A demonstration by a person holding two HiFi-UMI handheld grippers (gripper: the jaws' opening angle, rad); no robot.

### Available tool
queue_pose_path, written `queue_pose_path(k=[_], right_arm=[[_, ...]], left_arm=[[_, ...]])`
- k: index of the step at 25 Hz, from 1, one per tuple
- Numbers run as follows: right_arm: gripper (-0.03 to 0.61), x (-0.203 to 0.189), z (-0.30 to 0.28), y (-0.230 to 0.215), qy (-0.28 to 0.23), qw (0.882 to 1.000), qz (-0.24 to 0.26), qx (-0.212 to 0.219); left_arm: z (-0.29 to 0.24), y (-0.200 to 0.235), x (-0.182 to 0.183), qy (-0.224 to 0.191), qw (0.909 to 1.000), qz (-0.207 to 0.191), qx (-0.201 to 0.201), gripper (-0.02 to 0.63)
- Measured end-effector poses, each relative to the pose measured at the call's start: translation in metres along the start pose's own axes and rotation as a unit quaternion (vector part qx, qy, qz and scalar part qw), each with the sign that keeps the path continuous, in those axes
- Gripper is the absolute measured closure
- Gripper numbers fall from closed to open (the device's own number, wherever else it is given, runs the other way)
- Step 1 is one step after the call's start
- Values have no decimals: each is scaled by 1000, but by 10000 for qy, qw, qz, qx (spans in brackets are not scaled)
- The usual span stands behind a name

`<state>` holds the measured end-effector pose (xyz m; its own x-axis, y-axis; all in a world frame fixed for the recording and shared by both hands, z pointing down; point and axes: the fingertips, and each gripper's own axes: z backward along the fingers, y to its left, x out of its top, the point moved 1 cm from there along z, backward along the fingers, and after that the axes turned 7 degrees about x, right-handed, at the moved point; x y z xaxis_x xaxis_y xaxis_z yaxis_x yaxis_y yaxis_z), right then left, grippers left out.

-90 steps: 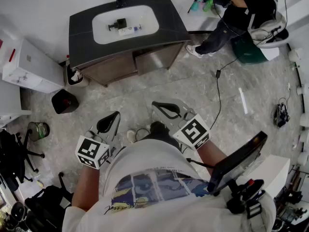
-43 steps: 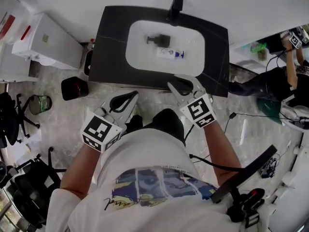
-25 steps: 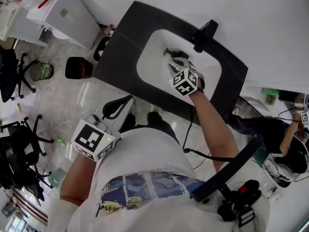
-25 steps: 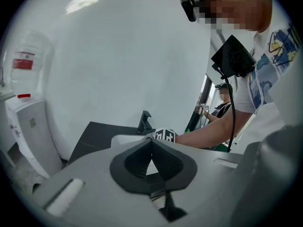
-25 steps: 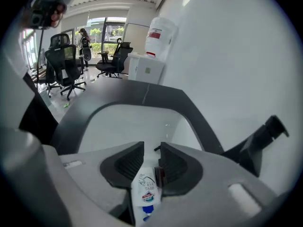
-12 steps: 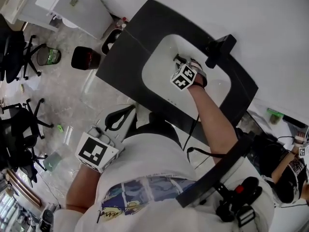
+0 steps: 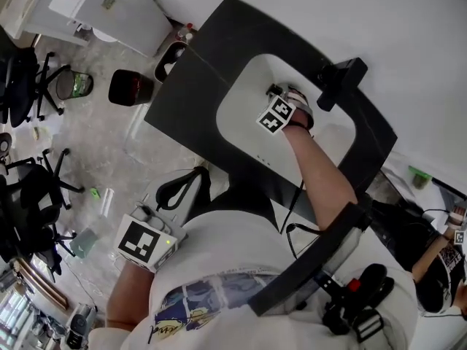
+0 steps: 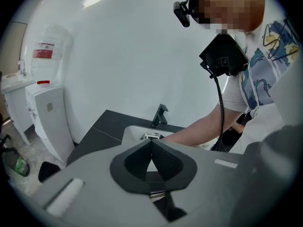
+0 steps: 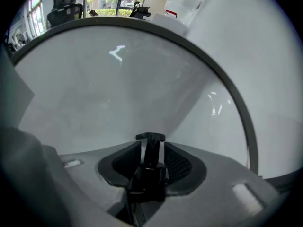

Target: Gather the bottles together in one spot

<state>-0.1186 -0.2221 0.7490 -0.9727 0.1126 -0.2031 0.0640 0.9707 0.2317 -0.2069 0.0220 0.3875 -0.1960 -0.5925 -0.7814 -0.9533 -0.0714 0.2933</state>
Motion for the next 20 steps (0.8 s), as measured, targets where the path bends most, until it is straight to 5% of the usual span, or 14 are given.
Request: queue_pose_path(k=[9, 20], right_arm=[[477, 6, -9, 3, 121, 9996, 154, -192], [499, 3, 51, 10, -871, 9923, -569, -676]], left_arm=[[-3, 4, -8, 165, 9998, 43, -111, 611], [-15, -25, 0, 226, 9968, -409, -651, 611]])
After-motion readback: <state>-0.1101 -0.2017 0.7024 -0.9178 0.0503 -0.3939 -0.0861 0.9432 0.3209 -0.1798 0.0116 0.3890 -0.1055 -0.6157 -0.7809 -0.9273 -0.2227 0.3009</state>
